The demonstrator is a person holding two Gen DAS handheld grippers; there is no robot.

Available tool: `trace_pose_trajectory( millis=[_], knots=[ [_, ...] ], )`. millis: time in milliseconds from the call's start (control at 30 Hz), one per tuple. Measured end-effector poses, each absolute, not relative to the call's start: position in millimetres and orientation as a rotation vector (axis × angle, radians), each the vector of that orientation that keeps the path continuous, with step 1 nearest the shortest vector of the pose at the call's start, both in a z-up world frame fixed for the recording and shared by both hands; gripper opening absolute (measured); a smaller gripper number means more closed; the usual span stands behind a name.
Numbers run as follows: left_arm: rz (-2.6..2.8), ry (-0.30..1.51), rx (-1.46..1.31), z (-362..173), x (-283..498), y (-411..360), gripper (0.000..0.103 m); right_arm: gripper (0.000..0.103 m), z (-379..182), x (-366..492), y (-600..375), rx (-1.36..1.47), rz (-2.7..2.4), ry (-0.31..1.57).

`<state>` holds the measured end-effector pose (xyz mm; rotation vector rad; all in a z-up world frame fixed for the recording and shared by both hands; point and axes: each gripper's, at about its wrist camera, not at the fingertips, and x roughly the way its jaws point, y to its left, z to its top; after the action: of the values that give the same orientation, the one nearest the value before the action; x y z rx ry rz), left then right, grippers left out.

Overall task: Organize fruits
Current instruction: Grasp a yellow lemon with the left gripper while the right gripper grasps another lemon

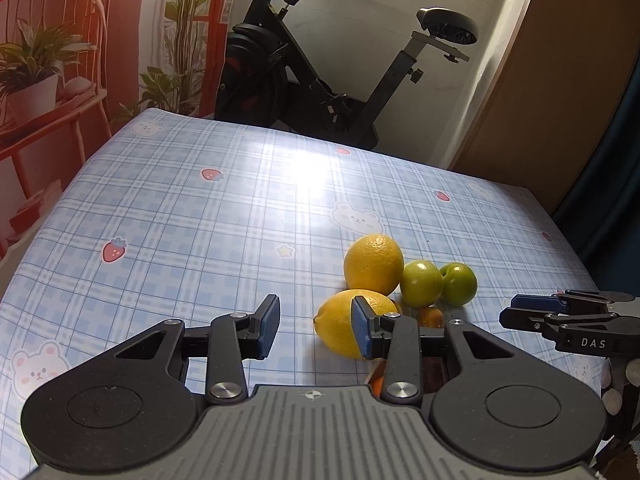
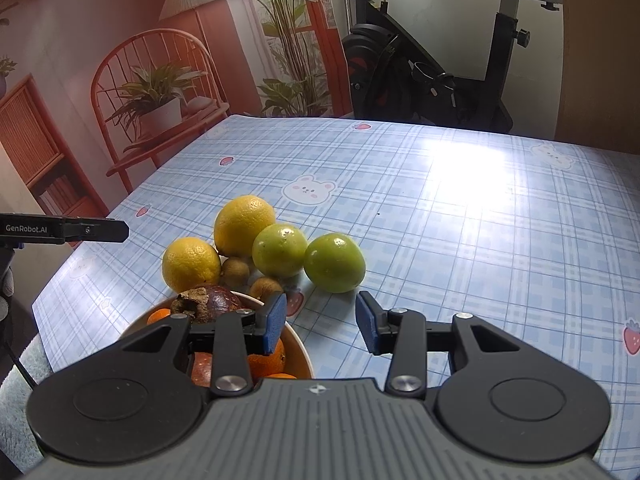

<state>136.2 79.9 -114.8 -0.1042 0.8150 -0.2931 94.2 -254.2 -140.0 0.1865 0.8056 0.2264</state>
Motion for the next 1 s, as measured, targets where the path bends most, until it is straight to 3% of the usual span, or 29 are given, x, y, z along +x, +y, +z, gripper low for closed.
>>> trace_pose_trajectory(
  millis=[67, 133, 633, 1000],
  knots=[
    [-0.297, 0.827, -0.104, -116, 139, 80, 0.043, 0.043, -141, 96, -253, 0.185, 0.233, 0.811],
    [-0.301, 0.840, -0.113, -118, 143, 81, 0.054, 0.043, -141, 98, -251, 0.186, 0.242, 0.814],
    [-0.329, 0.899, -0.170, -105, 173, 113, 0.054, 0.043, -129, 137, -182, 0.090, 0.384, 0.846],
    [-0.410, 1.028, -0.367, -150, 205, 118, 0.054, 0.043, -145, 156, -137, -0.009, 0.445, 0.926]
  ],
)
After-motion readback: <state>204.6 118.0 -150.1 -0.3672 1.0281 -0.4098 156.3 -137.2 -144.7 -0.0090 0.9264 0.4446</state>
